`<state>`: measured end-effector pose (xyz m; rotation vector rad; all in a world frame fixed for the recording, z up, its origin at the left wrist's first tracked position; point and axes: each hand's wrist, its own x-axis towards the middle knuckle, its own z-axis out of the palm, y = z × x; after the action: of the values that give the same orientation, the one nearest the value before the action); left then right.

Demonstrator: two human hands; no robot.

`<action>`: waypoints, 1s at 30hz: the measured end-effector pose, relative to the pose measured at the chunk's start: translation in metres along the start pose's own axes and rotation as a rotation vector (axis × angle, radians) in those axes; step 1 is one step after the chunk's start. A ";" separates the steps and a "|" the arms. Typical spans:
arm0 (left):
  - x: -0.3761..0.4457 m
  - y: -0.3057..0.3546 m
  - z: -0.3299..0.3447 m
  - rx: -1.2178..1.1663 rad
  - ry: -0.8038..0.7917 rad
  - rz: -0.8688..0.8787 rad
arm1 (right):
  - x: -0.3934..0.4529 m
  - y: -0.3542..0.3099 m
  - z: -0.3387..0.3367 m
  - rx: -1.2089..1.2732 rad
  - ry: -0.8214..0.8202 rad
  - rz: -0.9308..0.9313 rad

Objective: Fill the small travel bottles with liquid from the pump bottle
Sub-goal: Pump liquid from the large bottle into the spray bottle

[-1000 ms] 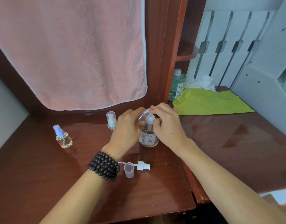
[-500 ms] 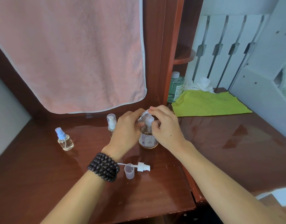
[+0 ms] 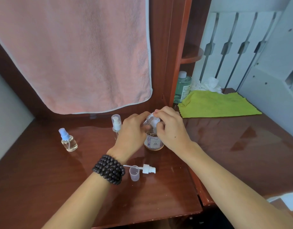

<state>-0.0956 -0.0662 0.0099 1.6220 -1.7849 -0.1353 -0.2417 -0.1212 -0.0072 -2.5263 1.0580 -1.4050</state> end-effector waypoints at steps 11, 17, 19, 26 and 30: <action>0.001 0.001 -0.002 -0.047 0.017 0.007 | 0.001 0.002 -0.002 0.007 0.010 -0.009; -0.001 0.000 0.004 -0.037 0.022 -0.018 | 0.000 0.001 0.002 -0.026 -0.016 0.004; -0.001 -0.001 0.004 -0.035 0.018 -0.021 | 0.002 0.000 0.002 -0.029 -0.028 0.008; 0.002 0.002 -0.004 -0.024 0.007 0.004 | -0.001 -0.001 -0.002 -0.001 0.021 0.009; 0.002 0.002 -0.003 -0.015 0.021 -0.004 | 0.000 -0.001 -0.002 -0.005 0.028 0.012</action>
<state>-0.0961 -0.0663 0.0137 1.6108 -1.7608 -0.1328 -0.2432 -0.1205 -0.0053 -2.5071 1.0803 -1.4407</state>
